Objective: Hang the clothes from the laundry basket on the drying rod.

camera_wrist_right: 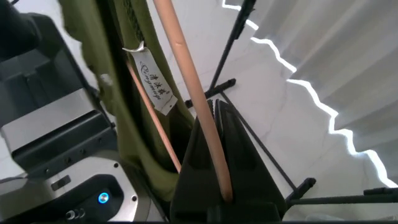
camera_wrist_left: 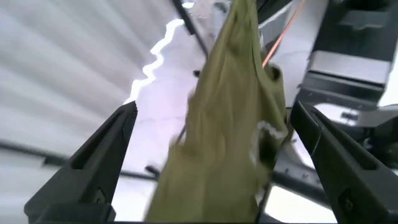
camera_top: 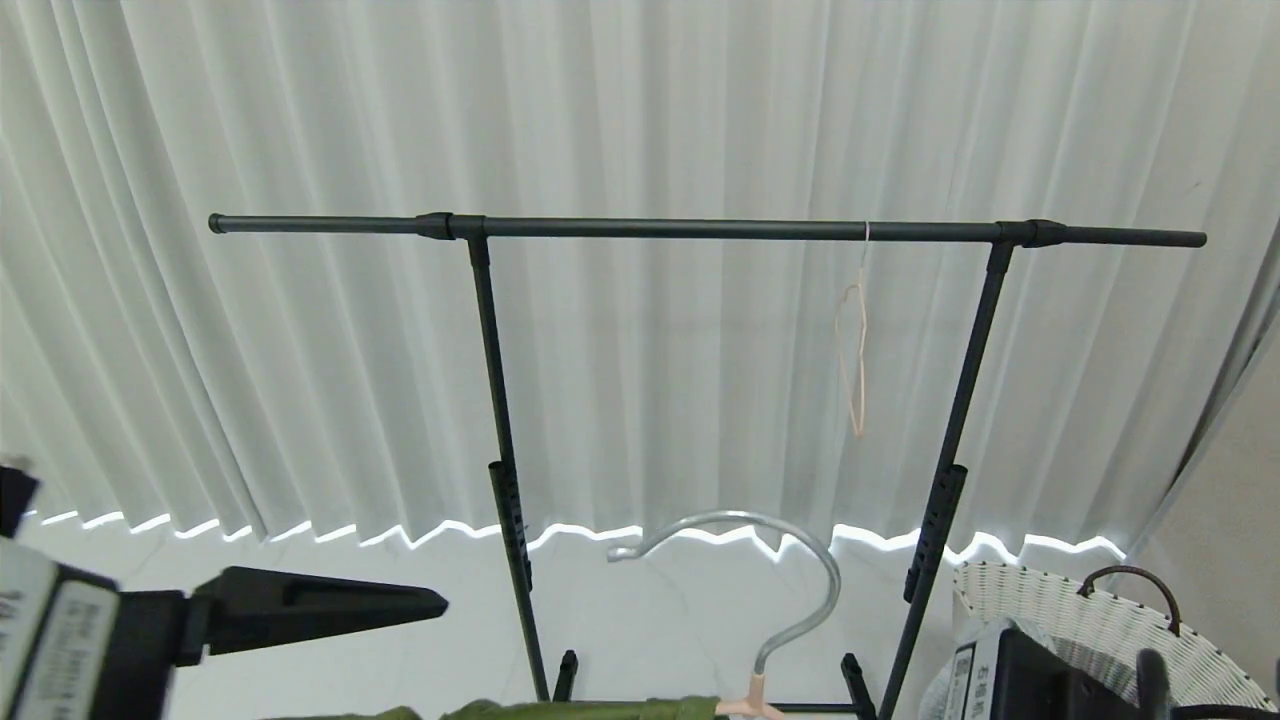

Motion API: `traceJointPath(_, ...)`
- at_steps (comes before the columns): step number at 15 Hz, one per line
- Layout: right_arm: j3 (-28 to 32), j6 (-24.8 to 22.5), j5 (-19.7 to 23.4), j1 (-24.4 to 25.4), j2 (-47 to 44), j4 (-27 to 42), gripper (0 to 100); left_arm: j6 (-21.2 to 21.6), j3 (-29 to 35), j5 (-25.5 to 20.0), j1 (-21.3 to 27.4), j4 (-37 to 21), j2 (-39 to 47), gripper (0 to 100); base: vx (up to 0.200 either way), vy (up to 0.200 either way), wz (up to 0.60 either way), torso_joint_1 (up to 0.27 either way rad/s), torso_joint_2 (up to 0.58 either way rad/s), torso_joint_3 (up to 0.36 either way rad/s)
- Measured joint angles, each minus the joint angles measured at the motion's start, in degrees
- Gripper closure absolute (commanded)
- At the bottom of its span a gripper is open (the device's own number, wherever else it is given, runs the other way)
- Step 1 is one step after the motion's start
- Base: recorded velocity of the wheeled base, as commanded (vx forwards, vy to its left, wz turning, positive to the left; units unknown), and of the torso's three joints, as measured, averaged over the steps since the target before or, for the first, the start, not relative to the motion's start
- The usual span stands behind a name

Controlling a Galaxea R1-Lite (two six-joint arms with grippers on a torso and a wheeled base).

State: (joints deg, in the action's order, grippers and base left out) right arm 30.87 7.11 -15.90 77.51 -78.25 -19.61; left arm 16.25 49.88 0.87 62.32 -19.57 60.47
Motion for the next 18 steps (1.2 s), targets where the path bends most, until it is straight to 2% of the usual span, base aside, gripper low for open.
traceJointPath(3, -0.1, -0.1, 0.0, 2.2, -0.4, 0.1, 100, 0.1, -3.6, -2.5, 0.0, 1.7, 3.3, 0, 0.000, 0.000, 0.00, 0.000, 0.00, 0.000)
traceJointPath(10, 0.4, -0.8, 0.0, 3.9, -0.8, 0.1, 100, -0.1, -7.5, -2.7, -0.1, 2.9, 4.9, 0, 0.000, 0.000, 0.00, 0.000, 0.00, 0.000)
traceJointPath(11, 0.4, -0.7, -0.1, 4.2, -0.9, -0.1, 100, -0.2, -7.6, -2.7, -0.1, 3.7, 4.9, 100, 0.000, 0.000, 0.00, 0.000, 0.00, 0.000)
traceJointPath(18, 1.4, -0.7, -0.4, 4.5, -1.2, -0.2, 100, -0.3, -8.8, -2.6, -0.2, 4.1, 4.9, 100, 0.000, 0.000, 0.00, 0.000, 0.00, 0.000)
